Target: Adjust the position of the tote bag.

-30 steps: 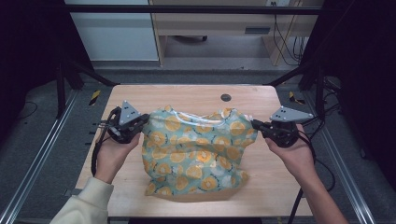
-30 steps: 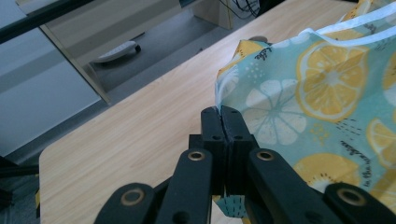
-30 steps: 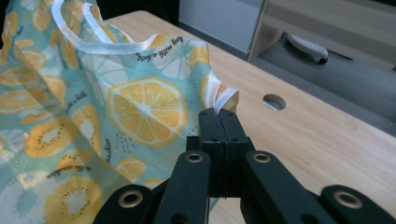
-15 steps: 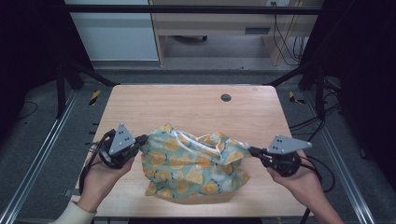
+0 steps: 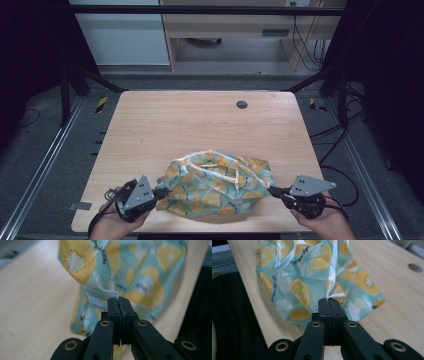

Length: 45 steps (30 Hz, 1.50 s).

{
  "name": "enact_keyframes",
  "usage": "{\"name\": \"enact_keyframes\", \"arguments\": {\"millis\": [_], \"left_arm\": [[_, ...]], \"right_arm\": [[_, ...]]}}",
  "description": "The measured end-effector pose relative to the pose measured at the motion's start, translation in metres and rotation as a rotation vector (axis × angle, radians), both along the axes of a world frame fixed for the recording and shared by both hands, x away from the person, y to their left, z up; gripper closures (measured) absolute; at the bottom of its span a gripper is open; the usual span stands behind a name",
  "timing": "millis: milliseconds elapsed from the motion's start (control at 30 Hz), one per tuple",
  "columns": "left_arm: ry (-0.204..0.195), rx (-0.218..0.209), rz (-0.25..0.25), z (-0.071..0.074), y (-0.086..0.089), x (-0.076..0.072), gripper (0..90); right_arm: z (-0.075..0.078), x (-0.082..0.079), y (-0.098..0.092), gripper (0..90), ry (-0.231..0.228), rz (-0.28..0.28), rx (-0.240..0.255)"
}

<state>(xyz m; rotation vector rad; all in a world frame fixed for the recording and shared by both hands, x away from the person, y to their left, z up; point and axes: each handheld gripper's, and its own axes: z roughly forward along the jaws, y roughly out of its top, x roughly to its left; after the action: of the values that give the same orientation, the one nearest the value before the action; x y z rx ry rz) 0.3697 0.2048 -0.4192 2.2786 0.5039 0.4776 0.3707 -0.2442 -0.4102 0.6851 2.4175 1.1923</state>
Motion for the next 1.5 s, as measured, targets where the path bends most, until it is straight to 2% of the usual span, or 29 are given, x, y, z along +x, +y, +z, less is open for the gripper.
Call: {"name": "enact_keyframes", "arguments": {"millis": [67, 100, 200, 267, 300, 467, 500, 600, 733, 800, 867, 933, 967, 1000, 1067, 1133, 1200, 1333, 1500], "left_arm": [[0.018, 0.038, -0.024, -0.012, -0.003, -0.001, 89.4], [0.029, 0.077, -0.043, -0.022, -0.007, -0.002, 89.4], [0.026, 0.147, -0.074, -0.034, -0.012, -0.003, 89.3], [0.034, 0.168, -0.082, -0.04, -0.014, -0.002, 89.3], [0.026, 0.198, -0.069, -0.045, -0.014, 0.001, 89.2], [0.01, 0.239, -0.051, -0.06, -0.015, 0.006, 89.2], [0.013, 0.234, -0.045, -0.062, -0.015, 0.007, 89.2], [-0.013, 0.239, -0.01, -0.062, -0.015, 0.012, 89.2], [-0.017, 0.205, 0.024, -0.059, -0.01, 0.017, 88.8], [-0.007, 0.164, 0.035, -0.058, -0.008, 0.016, 85.9], [-0.003, 0.137, 0.046, -0.057, -0.006, 0.012, 73.6], [0.003, 0.124, 0.053, -0.054, -0.002, 0.009, 67.0], [0.009, 0.109, 0.059, -0.053, -0.001, 0.008, 64.1], [0.022, 0.075, 0.075, -0.051, -0.001, 0.006, 59.9], [0.021, 0.046, 0.075, -0.047, 0.001, 0.004, 57.5], [0.013, 0.046, 0.077, -0.042, 0.001, 0.004, 55.3], [0.017, 0.04, 0.102, -0.038, 0.002, 0.007, 55.7], [0.042, -0.006, 0.12, -0.032, 0.009, 0.013, 55.7], [0.055, -0.049, 0.115, -0.027, 0.013, 0.013, 57.7]], "right_arm": [[-0.008, -0.002, -0.001, 90.0, 0.015, 0.009, -0.008], [-0.013, -0.003, -0.002, 90.0, 0.024, 0.015, -0.011], [-0.027, -0.005, -0.003, 90.0, 0.053, 0.032, -0.023], [-0.034, -0.005, -0.004, 90.0, 0.066, 0.037, -0.042], [-0.036, -0.005, -0.004, 90.0, 0.069, 0.04, -0.047], [-0.052, -0.001, -0.002, 90.0, 0.099, 0.051, -0.102], [-0.054, 0.0, -0.002, 90.0, 0.101, 0.056, -0.111], [-0.06, 0.003, 0.0, 90.0, 0.104, 0.05, -0.133], [-0.062, 0.008, -0.002, 89.6, 0.11, 0.02, -0.109], [-0.061, 0.007, -0.003, 85.9, 0.111, 0.014, -0.093], [-0.059, 0.005, -0.004, 75.4, 0.109, 0.0, -0.08], [-0.057, 0.003, -0.006, 64.4, 0.111, -0.011, -0.06], [-0.054, 0.001, -0.008, 61.7, 0.102, -0.02, -0.056], [-0.052, 0.0, -0.009, 58.2, 0.096, -0.021, -0.048], [-0.047, -0.004, -0.012, 51.9, 0.084, -0.028, -0.042], [-0.043, -0.006, -0.014, 46.8, 0.075, -0.028, -0.038], [-0.039, -0.006, -0.016, 45.0, 0.072, -0.036, -0.044], [-0.03, -0.004, -0.02, 47.2, 0.065, -0.049, -0.029], [-0.017, 0.003, -0.005, 48.6, 0.048, -0.007, -0.003]]}}
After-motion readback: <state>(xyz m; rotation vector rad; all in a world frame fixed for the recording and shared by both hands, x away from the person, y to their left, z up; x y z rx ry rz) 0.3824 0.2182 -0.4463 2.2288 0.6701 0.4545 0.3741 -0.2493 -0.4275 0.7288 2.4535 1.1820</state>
